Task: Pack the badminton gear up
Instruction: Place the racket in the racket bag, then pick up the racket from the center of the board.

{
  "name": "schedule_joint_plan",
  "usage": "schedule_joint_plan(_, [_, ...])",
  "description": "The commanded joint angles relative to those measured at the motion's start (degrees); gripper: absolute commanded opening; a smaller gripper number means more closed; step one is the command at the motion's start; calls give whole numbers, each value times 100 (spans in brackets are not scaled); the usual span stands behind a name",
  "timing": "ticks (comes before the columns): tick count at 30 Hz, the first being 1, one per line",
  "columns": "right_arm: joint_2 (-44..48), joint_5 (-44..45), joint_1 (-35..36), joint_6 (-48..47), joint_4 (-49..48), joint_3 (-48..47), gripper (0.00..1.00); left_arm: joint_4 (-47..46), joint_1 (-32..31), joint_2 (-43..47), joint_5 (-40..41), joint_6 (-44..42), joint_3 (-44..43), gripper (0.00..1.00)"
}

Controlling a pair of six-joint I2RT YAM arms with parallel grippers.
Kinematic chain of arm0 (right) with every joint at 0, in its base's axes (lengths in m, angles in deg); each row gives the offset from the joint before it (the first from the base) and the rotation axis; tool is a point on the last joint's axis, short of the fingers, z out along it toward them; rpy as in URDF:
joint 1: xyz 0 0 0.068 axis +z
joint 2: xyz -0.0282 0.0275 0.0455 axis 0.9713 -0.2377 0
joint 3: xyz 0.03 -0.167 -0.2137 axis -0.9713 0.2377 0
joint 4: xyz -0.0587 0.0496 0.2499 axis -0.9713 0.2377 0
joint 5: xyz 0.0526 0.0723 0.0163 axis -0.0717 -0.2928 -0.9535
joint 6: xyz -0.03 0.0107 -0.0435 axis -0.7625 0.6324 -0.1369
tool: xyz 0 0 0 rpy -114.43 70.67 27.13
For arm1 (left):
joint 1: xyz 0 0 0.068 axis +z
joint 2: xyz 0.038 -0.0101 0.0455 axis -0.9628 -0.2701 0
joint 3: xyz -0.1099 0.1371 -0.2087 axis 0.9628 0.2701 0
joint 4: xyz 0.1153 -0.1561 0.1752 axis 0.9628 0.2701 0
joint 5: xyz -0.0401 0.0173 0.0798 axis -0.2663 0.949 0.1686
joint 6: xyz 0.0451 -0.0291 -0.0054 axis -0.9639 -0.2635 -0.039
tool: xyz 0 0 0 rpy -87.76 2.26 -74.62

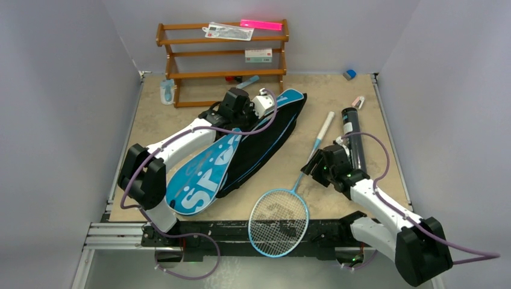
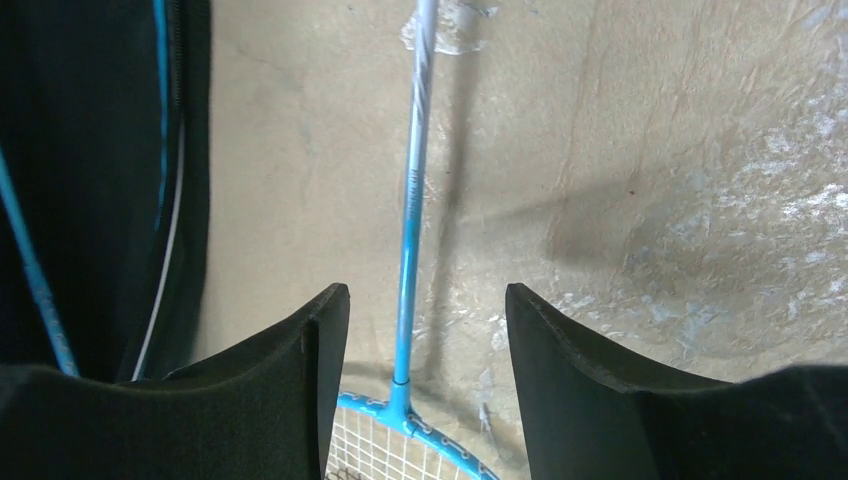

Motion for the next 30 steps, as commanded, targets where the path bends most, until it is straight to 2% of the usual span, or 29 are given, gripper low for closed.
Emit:
schedule_joint_plan(1, [-277,118,-25,-104,-367,74,60,-196,-6,282,-73,80,-208,0])
schedule_joint_plan(4, [-598,82,-25,-367,-805,73,60,-175,-8,278,-52,76,-215,0])
schedule_joint_plan(8, [-1124,-47,-25,-537,-1093,-111,54,-152,-5,264,-9,55,-217,0])
schedule_joint_plan(14, [-1621,-303,-39,-409,-1921,-31,53,-101,-7,279,-23,89,-225,0])
schedule_joint_plan(18, [-2287,-300,-87,-322,-1973,-269,40,-89,-8,279,-26,101,-235,0])
schedule_joint_plan(21, [-2636,-303,-117,-236,-1953,-428,12,-81,-9,269,31,98,-243,0])
schedule_joint_plan(23, [-2571,-303,-123,-226,-2088,-418,3,-73,-8,269,93,114,-244,0])
schedule_joint_plan(26, [-2249,-250,-122,-159,-1943,-533,0,-58,-5,264,119,119,-279,0])
schedule_joint_plan(30, [-1783,173,-123,-96,-1237,-1010,0,-61,-9,310,119,150,-290,0])
